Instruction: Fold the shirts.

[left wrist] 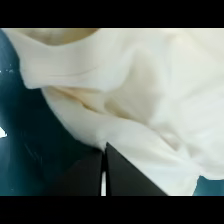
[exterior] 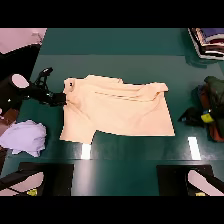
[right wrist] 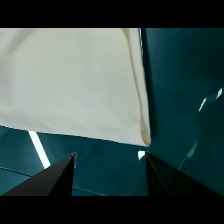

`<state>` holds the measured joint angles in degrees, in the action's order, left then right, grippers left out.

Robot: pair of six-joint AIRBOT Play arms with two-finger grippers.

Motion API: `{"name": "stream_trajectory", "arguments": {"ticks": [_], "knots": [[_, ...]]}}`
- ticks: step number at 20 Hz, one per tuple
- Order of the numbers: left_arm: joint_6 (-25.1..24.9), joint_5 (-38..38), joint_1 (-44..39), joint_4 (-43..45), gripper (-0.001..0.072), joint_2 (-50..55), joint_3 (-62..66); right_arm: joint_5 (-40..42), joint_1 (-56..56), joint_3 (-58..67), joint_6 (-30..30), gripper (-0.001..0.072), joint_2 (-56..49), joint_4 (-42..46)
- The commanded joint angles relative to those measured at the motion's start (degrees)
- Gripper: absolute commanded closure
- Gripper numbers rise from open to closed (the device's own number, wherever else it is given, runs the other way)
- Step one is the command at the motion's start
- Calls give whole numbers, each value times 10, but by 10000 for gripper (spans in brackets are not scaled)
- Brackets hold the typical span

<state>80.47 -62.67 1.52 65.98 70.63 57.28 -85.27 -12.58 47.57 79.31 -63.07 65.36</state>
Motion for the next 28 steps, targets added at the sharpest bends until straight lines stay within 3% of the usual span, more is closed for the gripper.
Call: {"name": "stream_trajectory", "arguments": {"ticks": [1,9,12,13,14,17,20,24,28], "knots": [[-4,-9,1,1,685,-18,2,10,-48,-96,-3,203,-18,4],[2,-8,1,-5,685,-18,2,147,-49,-153,-48,287,-66,-137],[4,-5,1,-9,685,-18,2,146,-40,-152,-56,530,-66,-138],[5,-8,1,-15,685,-19,2,146,-28,-152,-68,657,-65,-142],[5,-10,1,-22,685,-20,2,146,-13,-152,-74,694,-63,-149],[5,-14,1,-16,685,-72,14,136,38,-116,-74,694,-13,-148],[6,-19,1,0,685,-165,87,120,58,7,-59,694,72,-148],[6,-3,1,2,685,-259,266,122,28,234,-43,694,156,-147],[23,5,1,5,686,-288,473,111,-38,419,-43,694,206,-145]]}}
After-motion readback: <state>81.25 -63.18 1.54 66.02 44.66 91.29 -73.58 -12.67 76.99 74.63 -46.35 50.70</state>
